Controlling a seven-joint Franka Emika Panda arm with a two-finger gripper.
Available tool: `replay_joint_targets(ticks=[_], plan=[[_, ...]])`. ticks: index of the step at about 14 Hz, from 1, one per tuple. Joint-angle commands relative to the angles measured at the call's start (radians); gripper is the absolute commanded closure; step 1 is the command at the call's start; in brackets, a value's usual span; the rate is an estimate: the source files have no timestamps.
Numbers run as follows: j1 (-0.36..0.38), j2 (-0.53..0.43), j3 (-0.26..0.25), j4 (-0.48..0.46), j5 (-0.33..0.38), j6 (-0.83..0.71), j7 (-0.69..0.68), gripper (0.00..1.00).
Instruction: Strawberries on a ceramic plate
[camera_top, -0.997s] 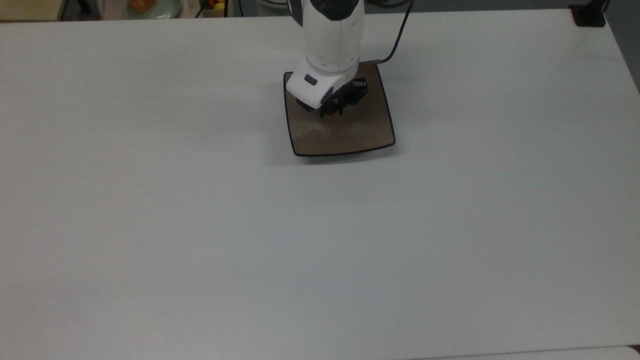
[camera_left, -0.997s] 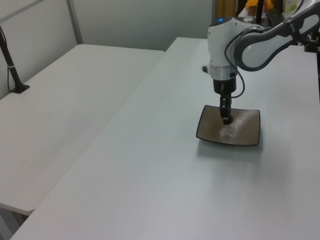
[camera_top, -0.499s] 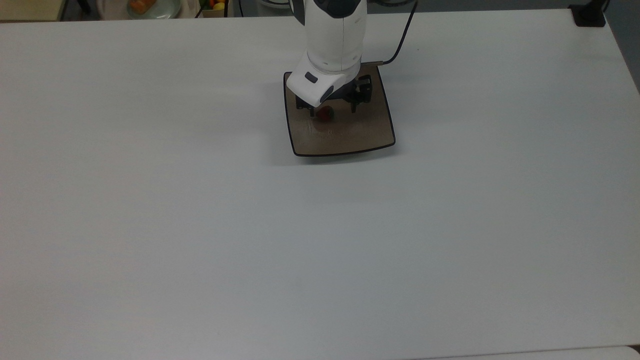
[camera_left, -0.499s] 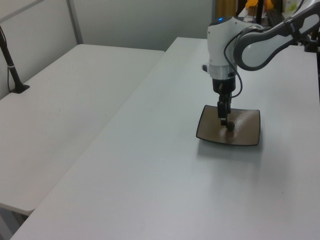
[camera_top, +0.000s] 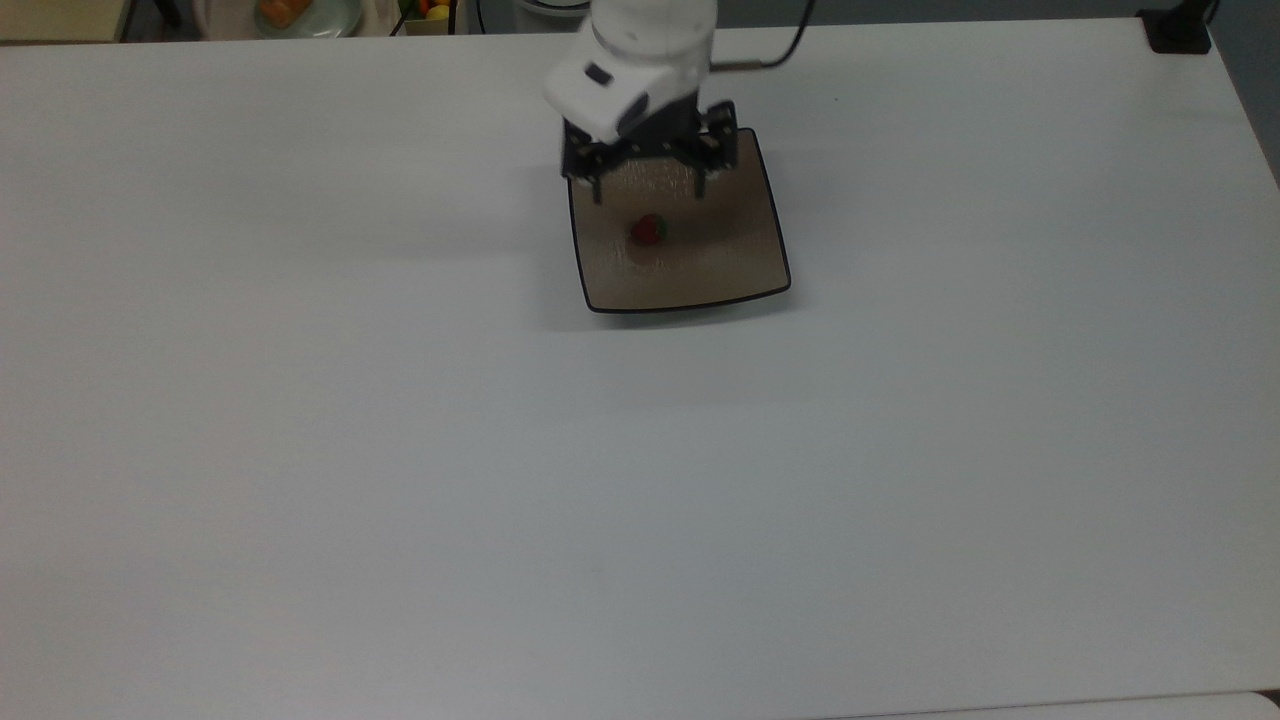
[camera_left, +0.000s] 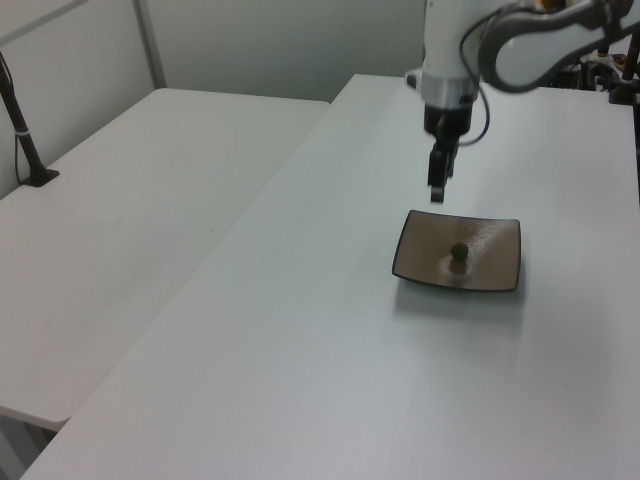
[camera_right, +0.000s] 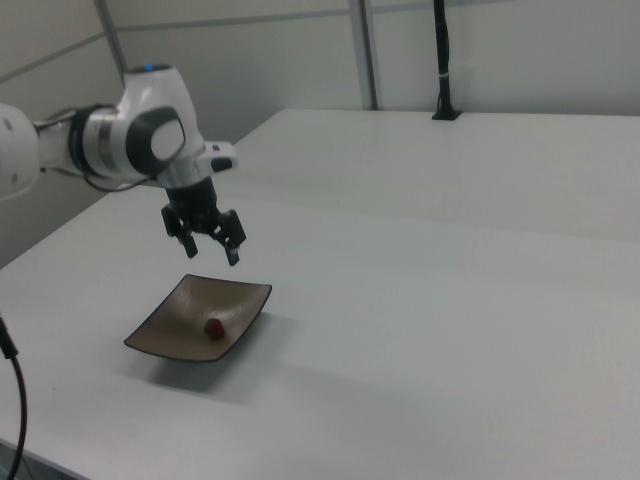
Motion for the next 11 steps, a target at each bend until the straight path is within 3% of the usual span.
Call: replay_joint_targets(ticks=[1, 5, 11], plan=[[-0.008, -0.048, -0.078, 0.102, -0.016, -0.191, -0.001, 0.0], [-0.008, -0.099, -0.147, 0.145, -0.01, -0.268, -0.012, 0.0], [-0.009, -0.188, -0.178, 0.119, 0.002, -0.265, -0.011, 0.0]])
